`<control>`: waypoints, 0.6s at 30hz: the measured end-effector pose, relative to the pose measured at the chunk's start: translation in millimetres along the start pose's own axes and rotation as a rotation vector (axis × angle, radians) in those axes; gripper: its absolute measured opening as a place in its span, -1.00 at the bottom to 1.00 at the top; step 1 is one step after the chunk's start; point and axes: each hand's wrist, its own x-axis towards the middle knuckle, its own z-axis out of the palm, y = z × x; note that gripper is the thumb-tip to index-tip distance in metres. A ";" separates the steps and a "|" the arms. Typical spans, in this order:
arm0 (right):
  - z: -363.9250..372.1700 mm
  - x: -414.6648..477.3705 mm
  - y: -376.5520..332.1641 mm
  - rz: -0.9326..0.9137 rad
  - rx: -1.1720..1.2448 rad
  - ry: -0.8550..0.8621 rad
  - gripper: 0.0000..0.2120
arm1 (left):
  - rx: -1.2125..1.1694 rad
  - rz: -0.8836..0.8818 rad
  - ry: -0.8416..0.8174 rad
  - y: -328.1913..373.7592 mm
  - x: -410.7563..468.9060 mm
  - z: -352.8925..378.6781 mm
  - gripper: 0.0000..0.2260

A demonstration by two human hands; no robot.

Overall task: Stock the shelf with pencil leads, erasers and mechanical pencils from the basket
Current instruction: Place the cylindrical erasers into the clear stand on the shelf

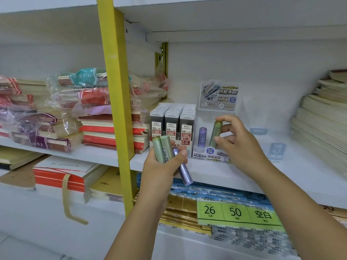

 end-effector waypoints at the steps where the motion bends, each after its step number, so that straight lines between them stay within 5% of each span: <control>1: -0.7 0.7 1.2 -0.002 -0.006 -0.005 -0.59 | -0.003 0.000 0.001 -0.5 0.5 -0.6 -0.77; 10: 1.5 -4.6 4.1 0.074 0.008 -0.073 -0.65 | -0.023 -0.012 0.005 3.0 -2.3 -3.0 -0.75; 15: -6.6 -22.2 -16.5 -0.144 -0.053 0.118 -0.80 | -0.114 -0.042 0.011 8.4 -4.5 -4.6 -0.73; 18: -2.6 -36.7 -34.2 -0.048 0.064 -0.241 -0.90 | -0.156 -0.034 0.000 13.2 -7.3 -1.6 -0.66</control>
